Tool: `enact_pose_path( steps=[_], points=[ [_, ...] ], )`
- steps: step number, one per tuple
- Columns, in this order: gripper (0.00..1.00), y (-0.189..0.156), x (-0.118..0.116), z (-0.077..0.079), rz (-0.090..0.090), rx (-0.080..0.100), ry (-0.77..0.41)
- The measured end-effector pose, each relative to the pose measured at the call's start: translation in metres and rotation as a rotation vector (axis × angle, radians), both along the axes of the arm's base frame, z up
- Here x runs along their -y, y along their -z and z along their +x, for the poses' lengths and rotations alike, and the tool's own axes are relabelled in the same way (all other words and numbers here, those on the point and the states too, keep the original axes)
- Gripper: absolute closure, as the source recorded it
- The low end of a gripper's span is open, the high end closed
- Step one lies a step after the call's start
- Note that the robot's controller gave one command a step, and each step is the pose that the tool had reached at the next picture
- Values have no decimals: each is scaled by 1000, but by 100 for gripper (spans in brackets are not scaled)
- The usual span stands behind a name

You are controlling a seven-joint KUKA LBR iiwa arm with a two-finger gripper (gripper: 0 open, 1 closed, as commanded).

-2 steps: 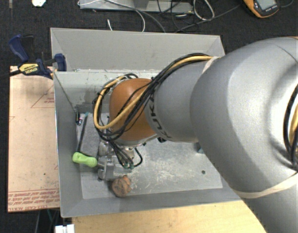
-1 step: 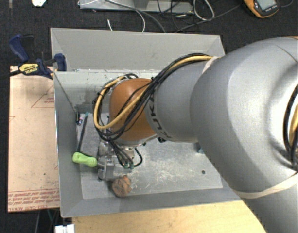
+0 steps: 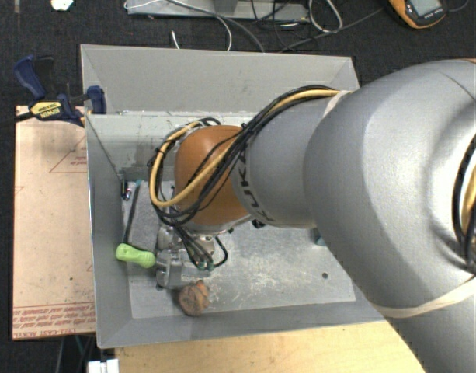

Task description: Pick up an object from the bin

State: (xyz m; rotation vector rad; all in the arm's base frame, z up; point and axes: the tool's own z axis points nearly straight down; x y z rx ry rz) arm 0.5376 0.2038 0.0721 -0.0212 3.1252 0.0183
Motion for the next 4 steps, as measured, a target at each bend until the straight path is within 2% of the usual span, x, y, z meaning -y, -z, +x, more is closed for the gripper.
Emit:
enact_pose_path(
  steps=[1, 2, 3, 4],
  points=[
    [100, 0, 4, -18, -1, 8, -178],
    [100, 0, 4, -18, -1, 8, -178],
    [100, -30, 13, -23, 1, 1, -43],
    [100, -97, 13, -13, 3, 1, 66]
  ],
)
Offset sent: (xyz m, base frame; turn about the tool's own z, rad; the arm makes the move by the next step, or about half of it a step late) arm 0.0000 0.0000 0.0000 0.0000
